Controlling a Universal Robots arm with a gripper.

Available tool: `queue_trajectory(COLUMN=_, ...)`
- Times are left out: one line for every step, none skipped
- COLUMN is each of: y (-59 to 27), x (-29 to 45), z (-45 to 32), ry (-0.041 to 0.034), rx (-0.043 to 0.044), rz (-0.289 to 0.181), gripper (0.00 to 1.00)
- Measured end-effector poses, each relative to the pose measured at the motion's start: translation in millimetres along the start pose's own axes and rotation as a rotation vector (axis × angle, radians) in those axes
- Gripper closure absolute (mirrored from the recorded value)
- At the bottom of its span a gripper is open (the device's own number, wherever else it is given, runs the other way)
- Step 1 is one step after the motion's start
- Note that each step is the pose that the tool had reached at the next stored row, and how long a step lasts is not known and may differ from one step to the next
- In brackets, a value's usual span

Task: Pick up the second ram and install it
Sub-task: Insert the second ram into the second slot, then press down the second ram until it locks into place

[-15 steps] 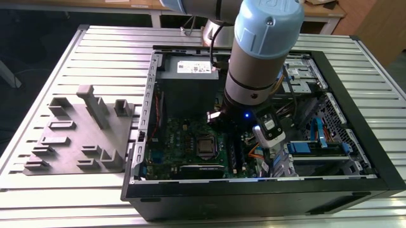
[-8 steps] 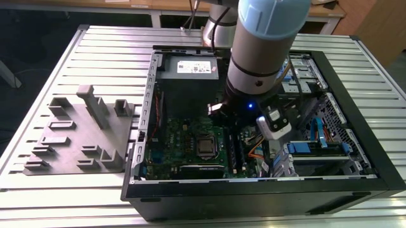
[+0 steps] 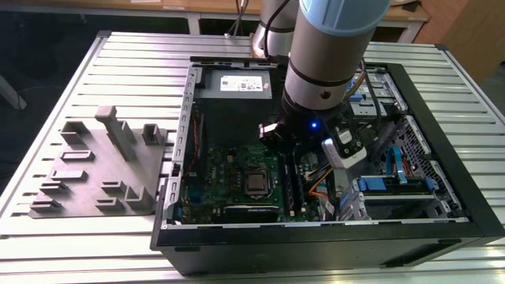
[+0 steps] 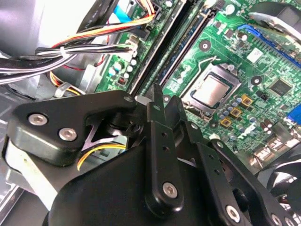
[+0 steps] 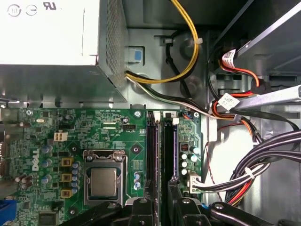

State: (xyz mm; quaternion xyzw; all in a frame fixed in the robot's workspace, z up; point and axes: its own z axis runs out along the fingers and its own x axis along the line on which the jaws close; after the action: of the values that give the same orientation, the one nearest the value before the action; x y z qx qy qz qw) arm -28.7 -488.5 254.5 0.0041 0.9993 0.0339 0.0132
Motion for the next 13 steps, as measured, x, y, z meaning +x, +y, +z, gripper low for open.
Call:
queue_trajectory(y=0.0, x=0.0, z=0.0, ry=0.0000, rx=0.0003, rz=0.000, gripper=0.76)
queue_trajectory(y=0.0, x=0.0, z=0.0, ry=0.0000, rx=0.0004, rz=0.000, gripper=0.76)
queue_trajectory(y=0.0, x=0.0, z=0.1, ry=0.0000, rx=0.0005, rz=0.000, gripper=0.78)
queue_trajectory(y=0.0, x=0.0, z=0.0, ry=0.0000, rx=0.0008, rz=0.000, gripper=0.78)
queue_trajectory(y=0.0, x=0.0, z=0.0, ry=0.0000, rx=0.0010, rz=0.000, gripper=0.84)
queue_trajectory(y=0.0, x=0.0, z=0.0, ry=0.0000, rx=0.0012, rz=0.000, gripper=0.91)
queue_trajectory(y=0.0, x=0.0, z=0.0, ry=0.0000, rx=0.0014, rz=0.000, gripper=0.91)
queue_trajectory(y=0.0, x=0.0, z=0.1, ry=0.0000, rx=0.0016, rz=0.000, gripper=0.91)
queue_trajectory(y=0.0, x=0.0, z=0.0, ry=0.0000, rx=0.0019, rz=0.000, gripper=0.93)
queue_trajectory(y=0.0, x=0.0, z=0.0, ry=0.0000, rx=0.0021, rz=0.000, gripper=0.93)
queue_trajectory(y=0.0, x=0.0, z=0.1, ry=-0.0001, rx=0.0023, rz=0.000, gripper=0.93)
queue_trajectory(y=0.0, x=0.0, z=0.0, ry=0.0000, rx=0.0047, rz=0.000, gripper=0.93)
queue_trajectory(y=0.1, x=0.0, z=0.0, ry=-0.0001, rx=0.0069, rz=0.000, gripper=0.93)
